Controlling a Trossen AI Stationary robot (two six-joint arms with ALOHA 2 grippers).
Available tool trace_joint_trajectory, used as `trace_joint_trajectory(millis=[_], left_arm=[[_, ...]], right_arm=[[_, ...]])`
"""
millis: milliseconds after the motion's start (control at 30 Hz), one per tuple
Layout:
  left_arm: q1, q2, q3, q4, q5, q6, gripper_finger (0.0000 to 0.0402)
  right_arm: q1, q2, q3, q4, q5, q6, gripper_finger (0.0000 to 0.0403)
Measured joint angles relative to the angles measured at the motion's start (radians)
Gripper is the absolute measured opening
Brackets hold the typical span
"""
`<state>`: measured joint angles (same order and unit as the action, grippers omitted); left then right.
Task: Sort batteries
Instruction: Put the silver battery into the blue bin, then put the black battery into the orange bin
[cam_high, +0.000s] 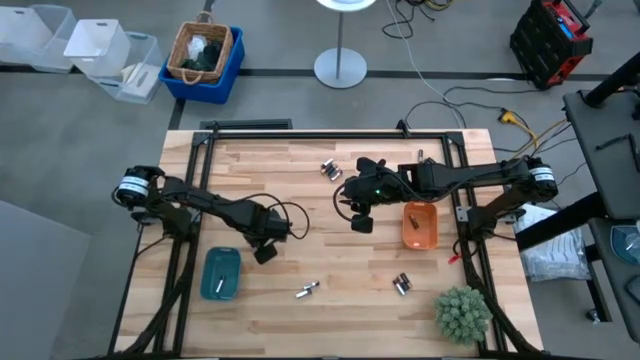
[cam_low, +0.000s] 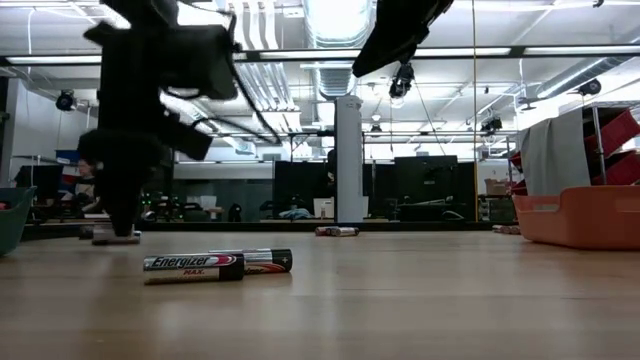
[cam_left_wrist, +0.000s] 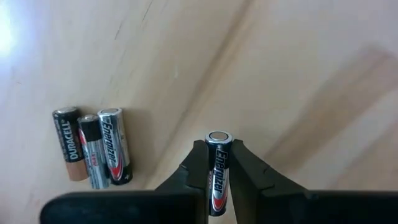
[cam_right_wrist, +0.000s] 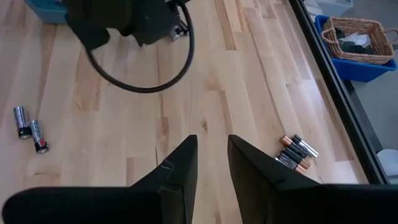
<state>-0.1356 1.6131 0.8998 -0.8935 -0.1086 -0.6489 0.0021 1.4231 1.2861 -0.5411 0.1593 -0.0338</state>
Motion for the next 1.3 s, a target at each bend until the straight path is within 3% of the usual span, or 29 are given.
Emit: trace_joint_trajectory(millis=[200, 367, 567, 867, 1300], left_arm=[[-0.066, -0.011, 0.151, -0.155, -0.005, 0.004, 0.0015], [-0.207, -0.012, 0.312, -0.409, -0.001, -0.002, 0.0012], [-0.405, -0.036, 0.459, -0.599, 0.025, -0.219, 0.0011], [-0.612, -0.089, 0.361, -0.506, 0.018, -0.518, 0.0010], [-0.616, -0.089, 0.190, -0.371, 0.047, -0.649, 0.0003]], right_arm=[[0.000, 0.000, 0.000, -0.002, 0.000, -0.003, 0.0082], [0.000, 0.000, 0.000, -0.005, 0.000, -0.009, 0.0082], [0.002, 0.000, 0.000, -0.004, 0.000, -0.016, 0.0082], [0.002, 0.000, 0.000, -0.003, -0.001, -0.045, 0.0082], [0.007, 0.000, -0.001, 0.000, -0.001, -0.057, 0.0082]])
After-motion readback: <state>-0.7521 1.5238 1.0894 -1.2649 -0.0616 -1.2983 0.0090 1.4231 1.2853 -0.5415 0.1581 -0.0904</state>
